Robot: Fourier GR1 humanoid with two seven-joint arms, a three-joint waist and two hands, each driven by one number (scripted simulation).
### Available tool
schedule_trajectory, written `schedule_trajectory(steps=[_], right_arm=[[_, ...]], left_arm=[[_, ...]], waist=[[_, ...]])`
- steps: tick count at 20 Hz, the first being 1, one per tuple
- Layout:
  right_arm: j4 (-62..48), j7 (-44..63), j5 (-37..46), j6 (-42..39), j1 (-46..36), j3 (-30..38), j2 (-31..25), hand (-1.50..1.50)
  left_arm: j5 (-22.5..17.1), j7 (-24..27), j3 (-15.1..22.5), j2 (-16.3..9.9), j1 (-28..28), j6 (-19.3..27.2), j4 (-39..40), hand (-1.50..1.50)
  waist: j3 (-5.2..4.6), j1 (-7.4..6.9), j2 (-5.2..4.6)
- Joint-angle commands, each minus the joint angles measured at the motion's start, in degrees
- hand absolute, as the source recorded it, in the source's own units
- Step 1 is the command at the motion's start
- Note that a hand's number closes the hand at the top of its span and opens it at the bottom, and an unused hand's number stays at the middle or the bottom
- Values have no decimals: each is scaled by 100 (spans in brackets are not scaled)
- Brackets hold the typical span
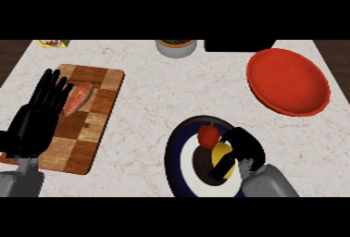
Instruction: Pick the lemon from the plate and place it in the bowl
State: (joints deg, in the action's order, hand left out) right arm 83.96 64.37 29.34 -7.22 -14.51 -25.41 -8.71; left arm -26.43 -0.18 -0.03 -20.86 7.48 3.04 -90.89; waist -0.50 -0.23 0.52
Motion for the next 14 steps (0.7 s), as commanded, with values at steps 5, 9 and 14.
schedule_trajectory(steps=[5,9,14], right_arm=[[114,-168,32,-998,-270,-173,-282,150],[598,-2834,137,-1491,-230,-1125,-1405,150],[1403,-4868,528,-1082,-57,-1188,-2705,150]], left_arm=[[176,-9,4,147,-31,-25,5,0],[84,25,-101,23,-35,-72,-12,0],[176,111,-48,161,-184,22,-25,0]], waist=[[49,27,-46],[63,-24,-29],[61,115,-23]])
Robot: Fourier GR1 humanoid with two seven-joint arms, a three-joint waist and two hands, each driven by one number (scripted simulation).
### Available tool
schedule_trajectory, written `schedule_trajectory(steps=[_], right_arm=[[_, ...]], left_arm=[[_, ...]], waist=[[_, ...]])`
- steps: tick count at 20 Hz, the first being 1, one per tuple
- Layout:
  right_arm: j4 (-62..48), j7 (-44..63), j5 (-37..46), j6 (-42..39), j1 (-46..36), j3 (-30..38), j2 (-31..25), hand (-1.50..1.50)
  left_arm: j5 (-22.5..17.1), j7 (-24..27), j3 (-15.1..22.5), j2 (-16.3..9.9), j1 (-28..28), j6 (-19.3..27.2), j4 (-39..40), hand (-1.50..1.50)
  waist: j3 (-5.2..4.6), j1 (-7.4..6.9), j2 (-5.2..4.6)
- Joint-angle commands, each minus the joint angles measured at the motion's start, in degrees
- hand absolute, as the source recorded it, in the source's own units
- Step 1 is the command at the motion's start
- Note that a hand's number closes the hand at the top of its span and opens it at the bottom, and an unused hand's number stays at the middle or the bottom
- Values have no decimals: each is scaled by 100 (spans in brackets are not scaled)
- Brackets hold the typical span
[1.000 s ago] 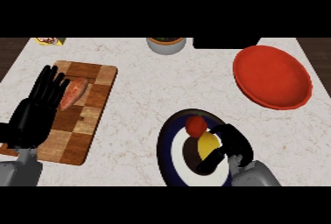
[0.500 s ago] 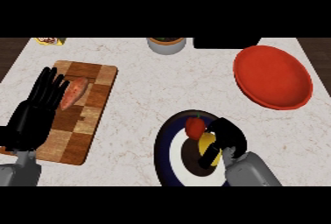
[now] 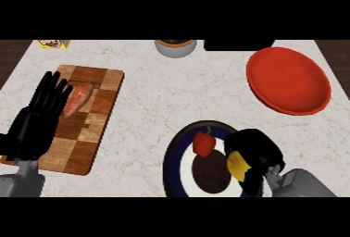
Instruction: Pick the lemon from the plate and place it in the bowl
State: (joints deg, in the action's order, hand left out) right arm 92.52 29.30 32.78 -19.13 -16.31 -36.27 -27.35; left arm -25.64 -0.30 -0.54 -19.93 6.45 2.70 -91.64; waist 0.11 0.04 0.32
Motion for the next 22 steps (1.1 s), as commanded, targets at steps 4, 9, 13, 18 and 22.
schedule_trajectory(steps=[4,9,13,18,22], right_arm=[[1103,-1778,26,574,335,963,-1524,150],[1519,-1433,-65,904,364,2024,-1699,150],[2182,-904,-134,846,598,2680,-1853,150],[949,-1448,-598,550,-86,3689,-1937,150],[525,-1241,-617,456,-500,3930,-1666,150]], left_arm=[[114,54,-64,-48,-91,-60,29,0],[34,150,-162,-6,-138,-223,194,0],[214,97,-59,169,-66,-9,109,0],[211,117,-104,172,-368,-200,-128,0],[138,6,-303,8,-119,-467,148,0]], waist=[[-8,99,-4],[-14,88,-12],[-14,114,-7],[-11,-47,-34],[-13,-45,-38]])
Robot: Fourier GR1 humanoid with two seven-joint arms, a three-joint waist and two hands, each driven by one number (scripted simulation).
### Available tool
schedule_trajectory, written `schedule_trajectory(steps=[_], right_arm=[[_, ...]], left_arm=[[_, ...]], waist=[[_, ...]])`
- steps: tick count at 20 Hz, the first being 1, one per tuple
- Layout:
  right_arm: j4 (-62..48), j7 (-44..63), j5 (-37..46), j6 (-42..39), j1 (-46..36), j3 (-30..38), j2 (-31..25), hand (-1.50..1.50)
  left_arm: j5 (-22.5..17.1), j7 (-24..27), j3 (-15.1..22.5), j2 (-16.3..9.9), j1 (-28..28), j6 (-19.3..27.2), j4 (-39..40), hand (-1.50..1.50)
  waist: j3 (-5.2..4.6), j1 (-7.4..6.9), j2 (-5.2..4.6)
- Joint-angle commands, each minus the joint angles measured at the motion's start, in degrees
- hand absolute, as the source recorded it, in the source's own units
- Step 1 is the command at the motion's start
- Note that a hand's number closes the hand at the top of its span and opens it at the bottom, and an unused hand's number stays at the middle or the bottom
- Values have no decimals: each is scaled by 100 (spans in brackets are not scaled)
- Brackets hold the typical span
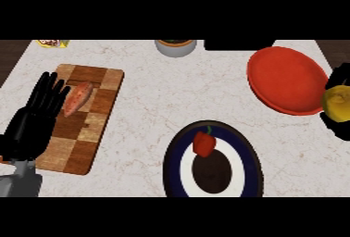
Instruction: Pick the lemon from the plate and place it in the bowl
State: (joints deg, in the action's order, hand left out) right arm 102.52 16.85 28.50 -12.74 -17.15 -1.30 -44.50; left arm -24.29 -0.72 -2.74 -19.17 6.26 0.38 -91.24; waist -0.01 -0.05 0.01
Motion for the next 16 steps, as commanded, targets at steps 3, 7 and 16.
schedule_trajectory(steps=[3,7,16], right_arm=[[-1852,-668,105,260,-966,433,279,150],[-2916,-1216,284,785,-1369,567,614,150],[-6149,-2508,825,1365,-3088,623,852,150]], left_arm=[[136,-17,53,141,241,-27,122,0],[311,-56,135,289,459,130,167,0],[189,-286,50,285,349,-3,-62,0]], waist=[[1,-83,-28],[4,-88,-31],[8,-219,-63]])
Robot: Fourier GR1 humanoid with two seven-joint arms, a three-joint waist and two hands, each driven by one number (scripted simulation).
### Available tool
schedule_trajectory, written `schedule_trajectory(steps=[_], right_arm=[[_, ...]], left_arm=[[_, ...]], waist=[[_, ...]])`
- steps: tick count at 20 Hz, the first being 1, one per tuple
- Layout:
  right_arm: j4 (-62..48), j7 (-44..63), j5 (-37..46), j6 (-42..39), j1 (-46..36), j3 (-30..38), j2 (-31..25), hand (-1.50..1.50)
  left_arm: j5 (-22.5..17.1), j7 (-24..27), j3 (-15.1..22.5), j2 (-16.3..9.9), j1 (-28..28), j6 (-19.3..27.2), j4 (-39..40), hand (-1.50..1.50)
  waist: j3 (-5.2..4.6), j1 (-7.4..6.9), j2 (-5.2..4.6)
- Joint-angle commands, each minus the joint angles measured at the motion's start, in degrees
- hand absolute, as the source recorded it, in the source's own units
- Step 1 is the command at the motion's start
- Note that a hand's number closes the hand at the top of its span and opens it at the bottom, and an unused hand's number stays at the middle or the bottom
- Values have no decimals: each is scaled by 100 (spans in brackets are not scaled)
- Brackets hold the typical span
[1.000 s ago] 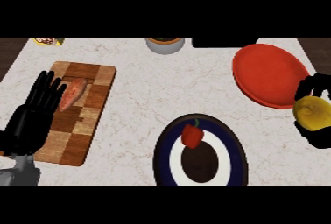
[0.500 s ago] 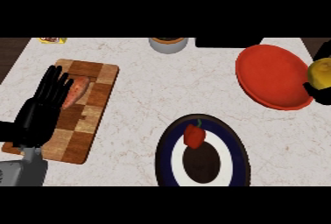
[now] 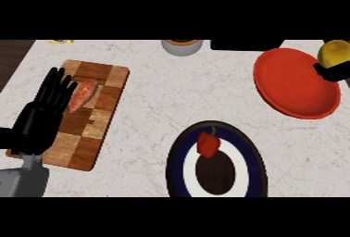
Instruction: Pick the lemon from the plate and place it in the bowl
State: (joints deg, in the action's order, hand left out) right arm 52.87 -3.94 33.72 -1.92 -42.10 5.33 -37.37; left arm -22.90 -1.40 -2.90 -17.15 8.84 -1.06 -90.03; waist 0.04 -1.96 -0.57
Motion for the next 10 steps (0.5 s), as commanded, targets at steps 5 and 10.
schedule_trajectory(steps=[5,10], right_arm=[[-2567,-837,621,489,-1182,-67,197,150],[-3468,-216,678,348,-1382,39,369,150]], left_arm=[[149,-44,81,181,185,124,89,0],[164,-97,217,198,202,46,-101,0]], waist=[[6,-115,-56],[17,-340,-135]])
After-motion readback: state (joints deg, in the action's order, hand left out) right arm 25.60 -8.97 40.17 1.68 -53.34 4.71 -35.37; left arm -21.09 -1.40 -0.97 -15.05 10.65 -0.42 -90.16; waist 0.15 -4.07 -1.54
